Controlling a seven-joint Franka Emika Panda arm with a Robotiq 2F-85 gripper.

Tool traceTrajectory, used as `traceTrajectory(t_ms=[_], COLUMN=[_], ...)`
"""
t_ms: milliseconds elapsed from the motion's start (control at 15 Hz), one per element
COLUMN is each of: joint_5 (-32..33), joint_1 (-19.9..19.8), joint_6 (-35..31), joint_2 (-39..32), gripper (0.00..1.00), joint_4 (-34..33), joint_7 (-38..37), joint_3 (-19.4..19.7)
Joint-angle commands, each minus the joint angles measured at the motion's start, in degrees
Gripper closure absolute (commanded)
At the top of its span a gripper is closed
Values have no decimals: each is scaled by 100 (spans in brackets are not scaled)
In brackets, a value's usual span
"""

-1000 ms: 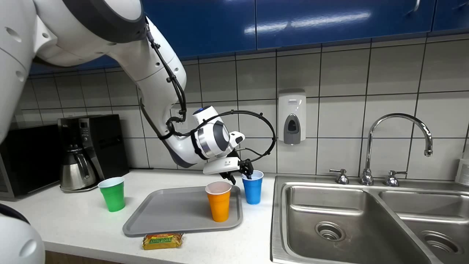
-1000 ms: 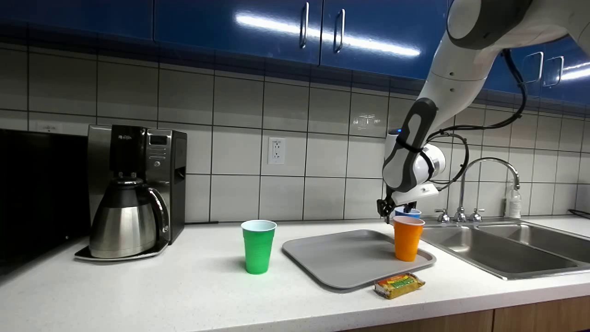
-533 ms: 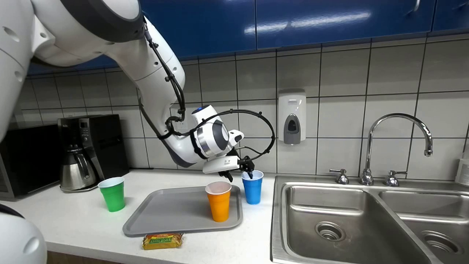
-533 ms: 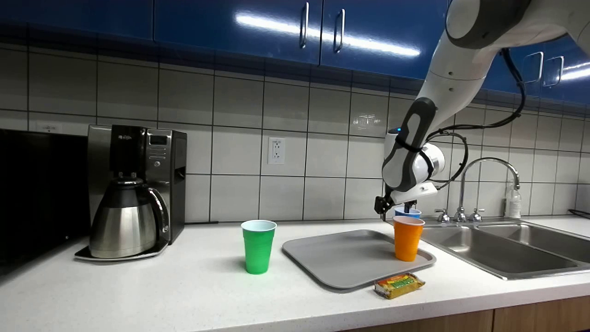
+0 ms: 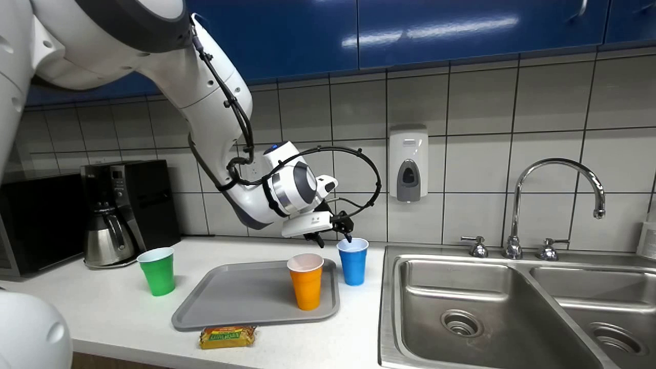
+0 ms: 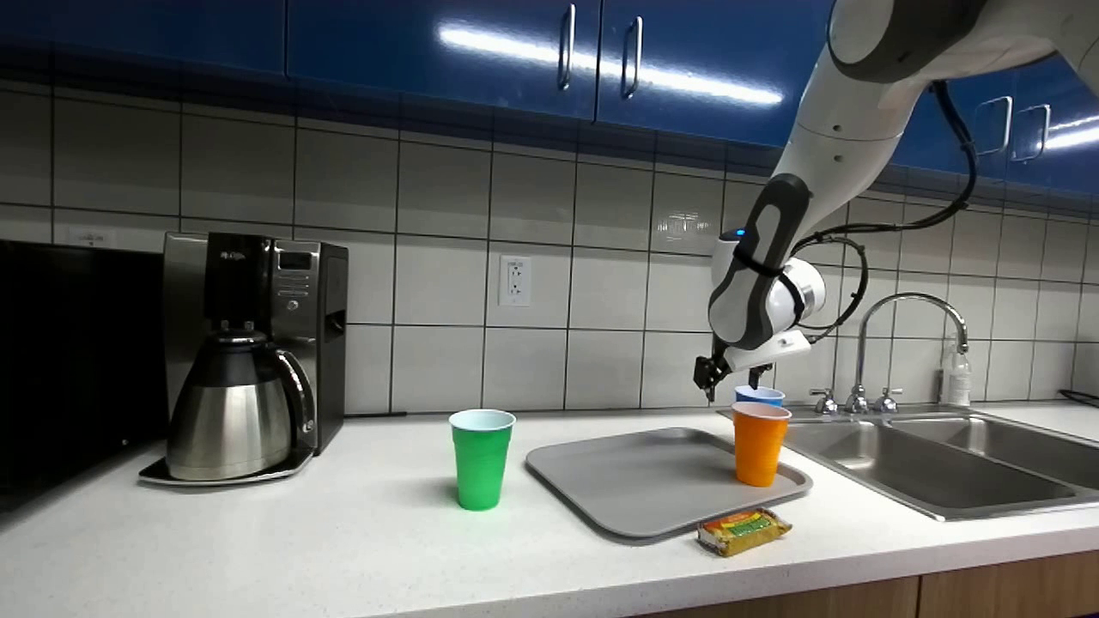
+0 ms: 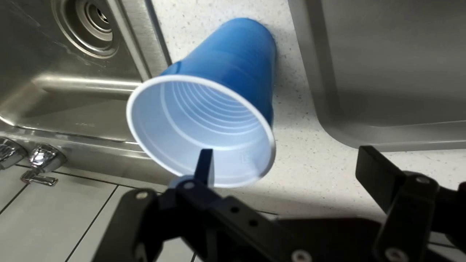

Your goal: Remove the cups from the tray

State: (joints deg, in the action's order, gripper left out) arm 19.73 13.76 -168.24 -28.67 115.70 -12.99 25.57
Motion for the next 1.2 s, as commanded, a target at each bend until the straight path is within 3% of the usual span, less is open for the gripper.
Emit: traceTrajectory(t_ms=[0, 533, 1133], joint_5=[223, 210, 88], joint_1=[215, 775, 1208], joint_6=[7, 120, 645], joint_2=[417, 1006, 1422], gripper=[0, 0, 0], joint_4=[318, 740, 981], joint_7=[-220, -311, -631], joint_3=[182, 470, 481])
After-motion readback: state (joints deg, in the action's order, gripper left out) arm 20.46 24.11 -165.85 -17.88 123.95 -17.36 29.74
